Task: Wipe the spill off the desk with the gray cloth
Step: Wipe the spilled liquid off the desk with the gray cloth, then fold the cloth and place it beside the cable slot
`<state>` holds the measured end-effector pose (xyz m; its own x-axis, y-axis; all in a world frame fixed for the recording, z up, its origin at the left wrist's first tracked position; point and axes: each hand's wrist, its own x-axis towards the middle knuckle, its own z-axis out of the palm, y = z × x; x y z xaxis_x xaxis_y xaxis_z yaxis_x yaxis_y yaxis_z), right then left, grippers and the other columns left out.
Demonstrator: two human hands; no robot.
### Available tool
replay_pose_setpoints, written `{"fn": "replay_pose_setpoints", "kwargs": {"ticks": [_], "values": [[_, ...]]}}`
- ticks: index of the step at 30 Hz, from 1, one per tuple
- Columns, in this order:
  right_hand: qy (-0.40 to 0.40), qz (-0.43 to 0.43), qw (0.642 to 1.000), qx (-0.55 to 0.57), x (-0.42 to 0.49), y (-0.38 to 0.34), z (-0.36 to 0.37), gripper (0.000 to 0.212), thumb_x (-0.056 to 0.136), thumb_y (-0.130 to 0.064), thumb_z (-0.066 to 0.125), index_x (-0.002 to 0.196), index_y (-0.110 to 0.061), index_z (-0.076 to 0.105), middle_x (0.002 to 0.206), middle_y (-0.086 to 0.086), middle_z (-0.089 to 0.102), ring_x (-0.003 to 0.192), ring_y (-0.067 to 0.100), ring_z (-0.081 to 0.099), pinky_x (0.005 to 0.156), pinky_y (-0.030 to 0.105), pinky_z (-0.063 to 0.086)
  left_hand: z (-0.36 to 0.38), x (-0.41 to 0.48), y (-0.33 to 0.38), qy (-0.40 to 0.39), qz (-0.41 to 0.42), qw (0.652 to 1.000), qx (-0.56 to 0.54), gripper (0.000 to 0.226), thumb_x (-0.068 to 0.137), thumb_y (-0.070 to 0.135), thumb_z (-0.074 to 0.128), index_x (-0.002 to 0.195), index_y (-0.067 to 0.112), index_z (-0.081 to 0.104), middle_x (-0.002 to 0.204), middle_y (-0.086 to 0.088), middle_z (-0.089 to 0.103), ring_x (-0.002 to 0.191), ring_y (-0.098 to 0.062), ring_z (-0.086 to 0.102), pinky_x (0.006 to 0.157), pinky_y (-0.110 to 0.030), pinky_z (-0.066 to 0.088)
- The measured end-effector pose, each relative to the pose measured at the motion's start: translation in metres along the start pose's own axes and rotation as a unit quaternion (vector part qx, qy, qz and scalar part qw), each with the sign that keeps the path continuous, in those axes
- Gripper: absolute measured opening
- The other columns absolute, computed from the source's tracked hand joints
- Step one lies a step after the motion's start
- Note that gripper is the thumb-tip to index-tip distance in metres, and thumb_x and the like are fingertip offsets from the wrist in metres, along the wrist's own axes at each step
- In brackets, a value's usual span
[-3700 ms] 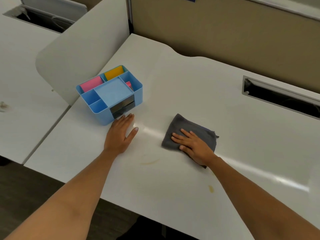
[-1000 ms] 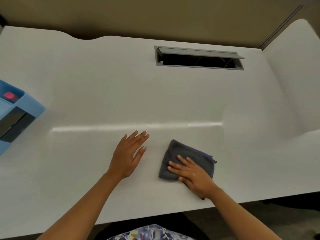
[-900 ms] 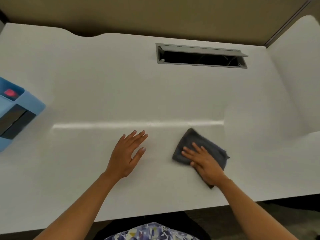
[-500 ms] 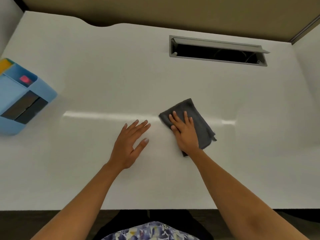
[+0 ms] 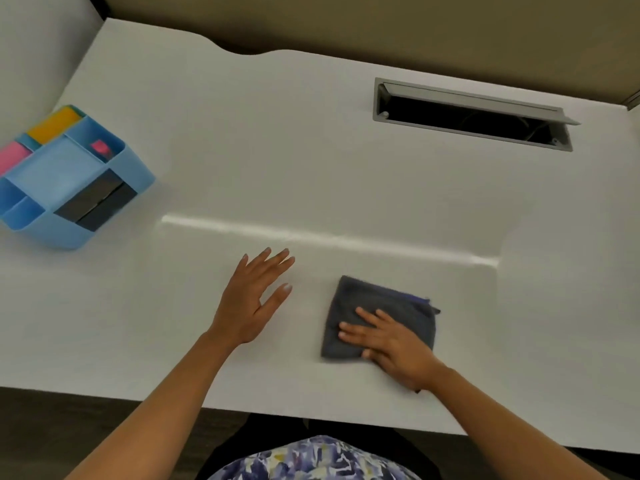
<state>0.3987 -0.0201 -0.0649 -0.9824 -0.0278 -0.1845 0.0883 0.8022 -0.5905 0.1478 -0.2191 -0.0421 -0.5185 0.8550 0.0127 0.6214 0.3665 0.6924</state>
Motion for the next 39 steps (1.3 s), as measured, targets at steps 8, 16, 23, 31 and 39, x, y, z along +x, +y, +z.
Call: {"fn": "replay_pose_setpoints", "kwargs": {"ticks": [8, 16, 23, 31, 39], "values": [[0.147, 0.184, 0.972, -0.009, 0.092, 0.011, -0.024, 0.043, 0.104, -0.034, 0.032, 0.146, -0.038, 0.03, 0.155, -0.021, 0.021, 0.148, 0.011, -0.002, 0.118, 0.029, -0.01, 0.002, -0.009, -0.004, 0.02, -0.031, 0.999, -0.018, 0.053, 0.097, 0.054, 0.03, 0.144, 0.033, 0.04, 0.153, 0.016, 0.033, 0.146, -0.001, 0.016, 0.123, -0.037, 0.006], [0.168, 0.146, 0.97, 0.102, 0.097, -0.025, -0.007, 0.046, 0.101, -0.044, 0.035, 0.146, -0.034, 0.033, 0.154, -0.02, 0.025, 0.147, 0.004, 0.003, 0.117, 0.022, -0.006, 0.013, 0.007, 0.003, 0.04, -0.06, 0.997, 0.025, 0.051, 0.097, 0.054, 0.036, 0.142, 0.032, 0.043, 0.151, 0.012, 0.039, 0.146, -0.008, 0.02, 0.12, -0.035, 0.002], [0.298, 0.206, 0.928, 0.086, 0.029, -0.021, -0.019, 0.029, 0.089, -0.039, 0.064, 0.117, -0.035, 0.06, 0.116, -0.019, 0.059, 0.11, 0.0, 0.051, 0.095, 0.023, 0.044, 0.016, 0.036, 0.012, 0.07, -0.088, 0.988, 0.102, 0.04, 0.092, 0.049, 0.052, 0.124, 0.027, 0.063, 0.138, 0.002, 0.056, 0.142, -0.023, 0.033, 0.118, -0.046, 0.01], [0.148, 0.157, 0.976, -0.031, -0.004, -0.024, -0.017, 0.028, 0.079, -0.044, 0.073, 0.104, -0.032, 0.068, 0.099, -0.015, 0.066, 0.09, 0.008, 0.059, 0.078, 0.026, 0.047, 0.019, 0.063, 0.029, 0.054, -0.139, 0.974, 0.172, 0.026, 0.089, 0.043, 0.062, 0.094, 0.019, 0.073, 0.122, -0.005, 0.057, 0.132, -0.026, 0.038, 0.119, -0.047, 0.01], [0.165, 0.14, 0.97, -0.114, 0.007, -0.021, -0.025, 0.014, 0.079, -0.017, 0.077, 0.087, -0.029, 0.073, 0.085, -0.011, 0.072, 0.08, 0.013, 0.064, 0.075, 0.023, 0.04, 0.016, 0.073, 0.032, 0.038, -0.133, 0.962, 0.234, 0.023, 0.088, 0.04, 0.065, 0.09, 0.019, 0.073, 0.109, -0.002, 0.054, 0.113, -0.026, 0.046, 0.118, -0.047, 0.014]]}}
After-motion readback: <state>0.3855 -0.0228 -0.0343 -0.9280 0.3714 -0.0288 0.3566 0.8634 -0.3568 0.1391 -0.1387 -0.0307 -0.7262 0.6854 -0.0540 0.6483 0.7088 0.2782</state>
